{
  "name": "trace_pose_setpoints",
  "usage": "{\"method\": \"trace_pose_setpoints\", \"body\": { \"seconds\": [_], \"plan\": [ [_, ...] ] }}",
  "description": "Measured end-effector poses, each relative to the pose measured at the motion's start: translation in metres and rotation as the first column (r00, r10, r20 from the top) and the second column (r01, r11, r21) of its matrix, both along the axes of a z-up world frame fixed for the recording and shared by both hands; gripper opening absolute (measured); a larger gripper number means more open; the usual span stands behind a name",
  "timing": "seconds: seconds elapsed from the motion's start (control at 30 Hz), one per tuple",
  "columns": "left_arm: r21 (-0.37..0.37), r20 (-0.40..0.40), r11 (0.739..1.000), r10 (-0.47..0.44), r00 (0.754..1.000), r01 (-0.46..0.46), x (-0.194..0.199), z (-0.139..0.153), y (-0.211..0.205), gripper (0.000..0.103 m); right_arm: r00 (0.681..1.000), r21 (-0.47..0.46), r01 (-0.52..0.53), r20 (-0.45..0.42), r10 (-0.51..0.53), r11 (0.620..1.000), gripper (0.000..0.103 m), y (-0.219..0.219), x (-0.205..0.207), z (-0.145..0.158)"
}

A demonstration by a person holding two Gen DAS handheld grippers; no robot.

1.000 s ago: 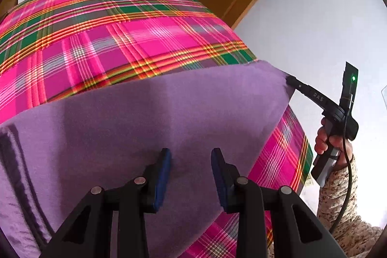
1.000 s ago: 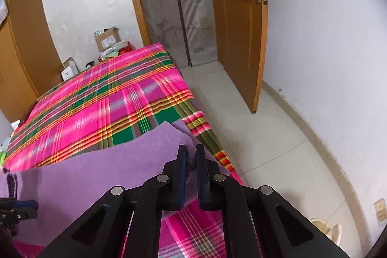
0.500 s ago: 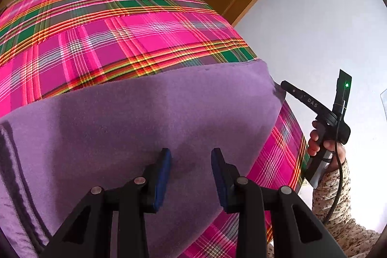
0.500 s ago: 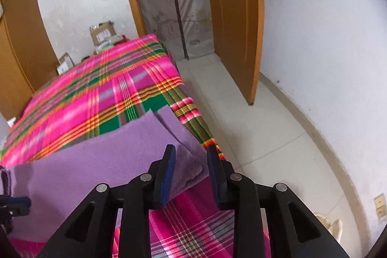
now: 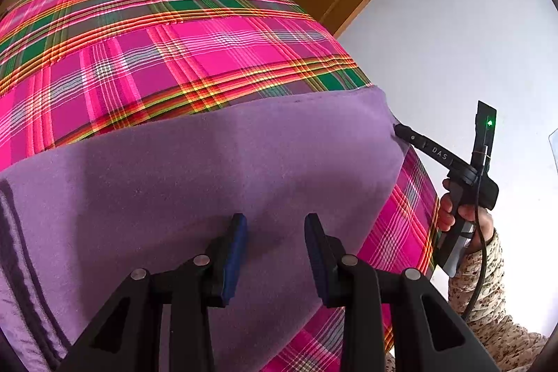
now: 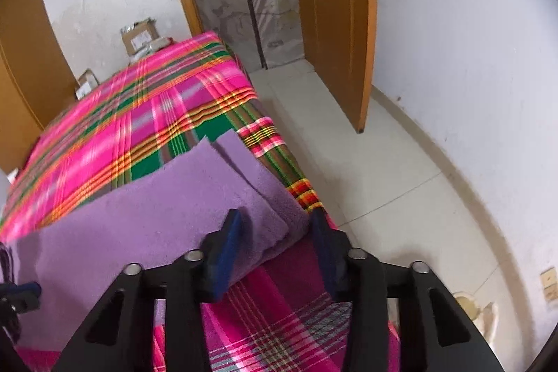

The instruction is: Fold clothes

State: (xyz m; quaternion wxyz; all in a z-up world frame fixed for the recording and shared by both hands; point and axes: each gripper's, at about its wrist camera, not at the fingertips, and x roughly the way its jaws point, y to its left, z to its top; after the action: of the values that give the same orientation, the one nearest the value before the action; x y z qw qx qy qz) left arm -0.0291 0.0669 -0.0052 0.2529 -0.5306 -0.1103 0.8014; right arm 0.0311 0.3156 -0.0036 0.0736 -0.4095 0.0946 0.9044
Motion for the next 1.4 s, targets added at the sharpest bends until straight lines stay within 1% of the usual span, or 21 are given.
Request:
{"method": "trace_pose_setpoints", "body": {
  "seconds": [0.03,0.07,0.1,0.17,0.2,0.27,0.37,0.4,0.5,0.57,0.67,0.73,0.8,1.0,1.07,1.1,1.17,1.23,1.33,1.4],
  "plan": [
    [-0.001,0.000,1.000,-0.001,1.000,0.001,0.000,0.000,0.000,0.035,1.000,0.006,-0.004,0.003,0.004,1.000,0.033,-0.001,-0.001,0.000],
    [-0.001,0.000,1.000,-0.001,1.000,0.001,0.000,0.000,0.000,0.035,1.000,0.004,-0.009,0.002,0.009,1.000,0.028,-0.002,-0.002,0.000],
    [0.000,0.001,1.000,-0.002,1.000,0.002,-0.001,0.000,0.000,0.035,1.000,-0.001,-0.015,0.001,0.015,1.000,0.021,-0.002,-0.003,0.000],
    [0.002,0.003,1.000,-0.002,1.000,0.002,-0.001,0.000,0.000,0.035,0.999,-0.008,-0.033,-0.004,0.033,0.999,0.014,-0.004,-0.003,0.000],
    [0.002,0.003,1.000,-0.003,1.000,0.003,-0.001,0.000,0.000,0.035,0.999,0.004,-0.039,-0.005,0.039,0.999,0.013,-0.006,-0.003,0.001],
    [0.006,0.004,1.000,-0.005,1.000,0.005,-0.001,-0.001,-0.001,0.035,0.999,0.024,-0.045,-0.022,0.045,0.999,0.012,-0.008,-0.002,0.004],
    [0.012,0.005,1.000,-0.008,1.000,0.008,-0.001,-0.001,-0.002,0.035,0.996,0.008,-0.038,-0.079,0.039,0.999,0.012,-0.005,0.002,0.013],
    [0.013,0.005,1.000,-0.008,1.000,0.008,-0.001,-0.001,-0.002,0.035,0.996,0.008,-0.037,-0.085,0.038,0.999,0.012,-0.004,0.002,0.014],
    [0.012,0.005,1.000,-0.010,1.000,0.010,-0.001,0.000,-0.002,0.035,0.997,0.026,-0.041,-0.070,0.042,0.999,0.012,-0.005,-0.001,0.010],
    [0.011,0.007,1.000,-0.011,1.000,0.011,-0.001,0.000,-0.002,0.035,0.998,0.010,-0.039,-0.041,0.039,0.999,0.012,-0.004,-0.004,0.004],
    [0.000,0.006,1.000,-0.008,1.000,0.008,-0.001,0.001,0.000,0.035,0.999,-0.020,-0.036,-0.027,0.035,0.999,0.012,-0.001,-0.005,0.001],
    [0.002,0.003,1.000,-0.016,1.000,0.016,-0.001,0.002,0.002,0.035,0.999,-0.026,-0.037,-0.025,0.036,0.999,0.012,0.000,-0.005,0.001],
    [0.016,0.003,0.999,-0.033,0.999,0.033,-0.002,0.002,0.005,0.035,0.998,-0.019,-0.042,-0.041,0.041,0.999,0.012,-0.002,-0.002,0.004],
    [0.045,0.015,0.998,-0.045,0.999,0.044,-0.005,0.002,0.009,0.035,0.983,-0.002,-0.098,-0.155,0.097,0.995,0.012,-0.011,0.014,0.034],
    [0.029,0.019,0.997,-0.076,0.997,0.075,-0.006,0.001,0.011,0.035,0.974,0.014,-0.123,-0.189,0.123,0.992,0.012,-0.017,0.019,0.046],
    [0.020,0.022,0.996,-0.087,0.996,0.087,-0.006,0.001,0.012,0.035,0.970,0.022,-0.136,-0.201,0.137,0.990,0.012,-0.020,0.020,0.051],
    [0.034,0.024,0.996,-0.077,0.997,0.077,-0.005,0.001,0.009,0.035,0.960,0.032,-0.163,-0.227,0.166,0.986,0.012,-0.026,0.025,0.061],
    [0.034,0.025,0.996,-0.086,0.996,0.086,-0.003,0.001,0.009,0.035,0.947,0.044,-0.195,-0.251,0.199,0.980,0.012,-0.034,0.030,0.070],
    [0.051,0.041,0.995,-0.086,0.995,0.084,-0.005,0.000,0.006,0.035,0.933,0.067,-0.229,-0.270,0.238,0.971,0.012,-0.047,0.035,0.078],
    [0.048,0.046,0.994,-0.099,0.994,0.096,-0.005,0.001,0.006,0.035,0.925,0.076,-0.248,-0.277,0.260,0.966,0.012,-0.054,0.037,0.083]
  ]
}}
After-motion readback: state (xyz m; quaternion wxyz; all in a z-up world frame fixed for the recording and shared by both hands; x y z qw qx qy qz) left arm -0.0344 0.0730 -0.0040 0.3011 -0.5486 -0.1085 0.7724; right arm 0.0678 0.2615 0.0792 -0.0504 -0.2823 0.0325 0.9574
